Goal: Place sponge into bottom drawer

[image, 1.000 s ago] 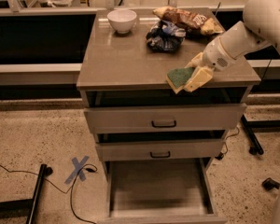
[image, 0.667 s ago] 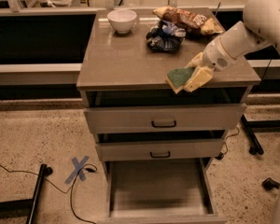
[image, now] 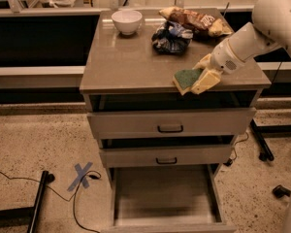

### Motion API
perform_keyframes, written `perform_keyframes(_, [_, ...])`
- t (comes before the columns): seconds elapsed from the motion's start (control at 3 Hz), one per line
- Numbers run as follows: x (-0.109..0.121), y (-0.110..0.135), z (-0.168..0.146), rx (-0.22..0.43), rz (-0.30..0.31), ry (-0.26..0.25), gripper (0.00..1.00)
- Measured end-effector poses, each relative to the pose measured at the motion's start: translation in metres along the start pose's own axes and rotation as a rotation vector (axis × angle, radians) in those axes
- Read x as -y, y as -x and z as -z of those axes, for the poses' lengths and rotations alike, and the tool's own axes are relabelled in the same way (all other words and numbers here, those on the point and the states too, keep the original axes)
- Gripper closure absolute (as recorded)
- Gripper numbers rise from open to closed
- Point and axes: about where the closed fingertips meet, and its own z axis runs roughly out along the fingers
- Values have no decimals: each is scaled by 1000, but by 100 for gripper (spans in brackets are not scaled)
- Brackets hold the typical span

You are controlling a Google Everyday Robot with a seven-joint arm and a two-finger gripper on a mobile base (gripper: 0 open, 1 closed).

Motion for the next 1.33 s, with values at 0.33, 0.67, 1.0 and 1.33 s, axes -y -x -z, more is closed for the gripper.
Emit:
perform_keyframes(0.33, [0,0,0,0,0,0,75])
perform_keyframes(0.67, [0,0,0,0,0,0,97])
perform_keyframes(1.0, [0,0,0,0,0,0,100])
perform_keyframes(1.33, [0,0,0,0,0,0,100])
